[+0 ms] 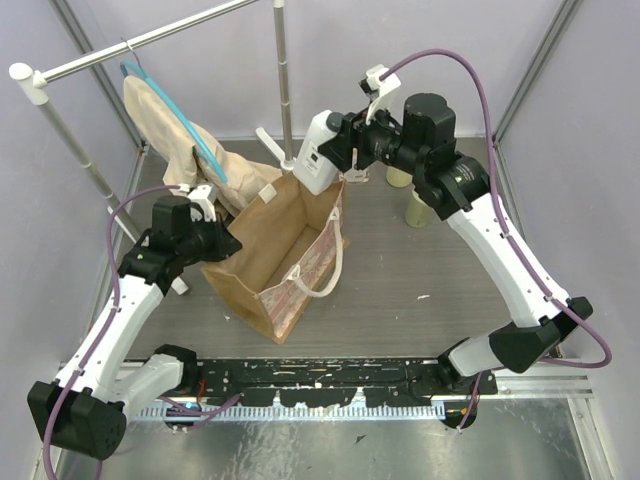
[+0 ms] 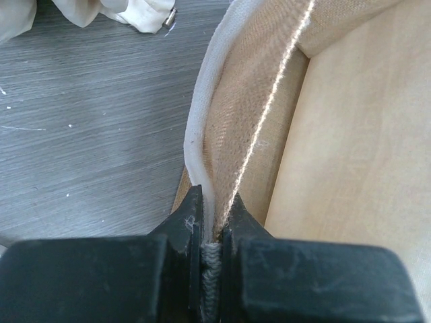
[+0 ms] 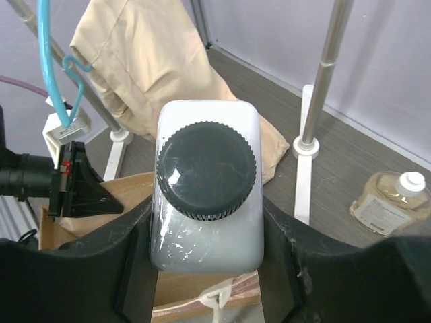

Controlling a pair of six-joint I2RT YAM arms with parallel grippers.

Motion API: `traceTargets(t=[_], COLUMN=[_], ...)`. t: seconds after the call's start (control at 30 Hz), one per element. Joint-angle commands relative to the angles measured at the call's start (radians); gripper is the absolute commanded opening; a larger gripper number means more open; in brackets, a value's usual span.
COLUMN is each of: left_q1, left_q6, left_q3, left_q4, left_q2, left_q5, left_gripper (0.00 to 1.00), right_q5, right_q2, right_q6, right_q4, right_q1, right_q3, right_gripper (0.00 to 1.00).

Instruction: Place the personal care products into the canvas bag

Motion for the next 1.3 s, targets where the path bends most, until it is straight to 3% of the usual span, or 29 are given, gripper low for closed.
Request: traceTargets(t=[0.0,0.57,1.27], left_q1=[-0.004,-0.004,-0.003], left_q6=[-0.004,0.002,0.009], left_q3=[-0.016,-0.006,-0.013], left_q4=[-0.001,-0.02,-0.033], left_q2=[-0.001,-0.026,-0.035], left_q5=[0.045,0.048,0.047], left_gripper=[0.0,0.0,0.0], right_q5=[-0.072,-0.039,0.046], right_q2=[-0.044,0.041,0.163], right_q6=[0.035,-0.087,-0.236], right_q4=[0.245,0.418,0.632], right_q1=[0.021,0.101,0.099], right_q3=[-0.003,-0.307,-0.475], right_gripper=[0.01,0.01,0.0])
